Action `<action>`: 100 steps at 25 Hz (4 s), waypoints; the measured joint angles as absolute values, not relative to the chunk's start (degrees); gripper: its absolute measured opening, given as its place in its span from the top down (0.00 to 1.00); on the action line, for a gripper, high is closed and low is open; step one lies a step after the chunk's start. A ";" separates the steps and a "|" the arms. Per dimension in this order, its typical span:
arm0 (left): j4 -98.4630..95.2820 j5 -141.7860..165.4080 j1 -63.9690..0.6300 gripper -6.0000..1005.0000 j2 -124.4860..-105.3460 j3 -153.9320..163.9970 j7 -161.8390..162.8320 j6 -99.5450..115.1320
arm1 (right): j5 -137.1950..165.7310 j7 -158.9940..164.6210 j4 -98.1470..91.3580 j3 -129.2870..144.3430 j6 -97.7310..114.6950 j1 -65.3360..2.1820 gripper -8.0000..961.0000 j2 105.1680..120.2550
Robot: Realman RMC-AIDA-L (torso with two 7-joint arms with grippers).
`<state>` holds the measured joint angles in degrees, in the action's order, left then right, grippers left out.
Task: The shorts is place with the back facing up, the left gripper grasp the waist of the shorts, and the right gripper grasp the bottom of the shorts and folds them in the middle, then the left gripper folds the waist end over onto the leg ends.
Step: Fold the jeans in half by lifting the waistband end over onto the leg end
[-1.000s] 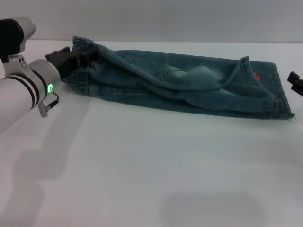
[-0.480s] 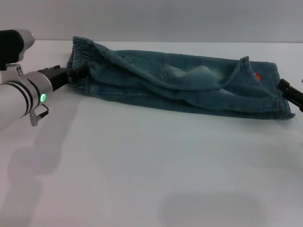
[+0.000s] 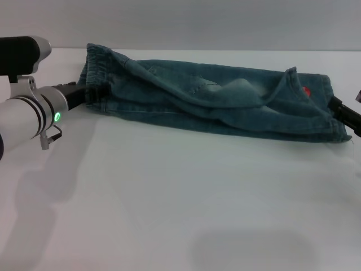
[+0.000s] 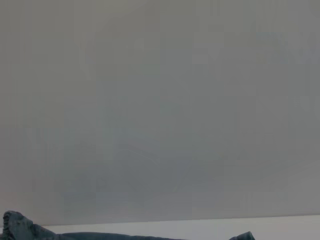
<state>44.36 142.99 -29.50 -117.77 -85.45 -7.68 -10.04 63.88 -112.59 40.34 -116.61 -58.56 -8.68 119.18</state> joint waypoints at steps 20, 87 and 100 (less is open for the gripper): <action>42.08 142.76 -30.74 0.28 -118.04 -85.30 -7.65 -10.09 | 63.90 -111.75 40.52 -115.58 -59.29 -8.54 0.13 119.03; 72.25 142.68 -13.87 0.96 -118.25 -81.49 -6.95 -21.50 | 65.52 -109.84 35.98 -102.48 -61.56 -16.00 0.55 118.89; 78.41 142.87 -10.05 0.96 -118.13 -81.38 -6.95 -22.81 | 65.58 -110.58 35.02 -98.33 -59.26 -20.36 1.00 118.87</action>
<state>78.41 142.87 -10.05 -118.13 -81.38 -6.95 -22.81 65.58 -110.58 35.02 -98.33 -59.26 -20.36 118.87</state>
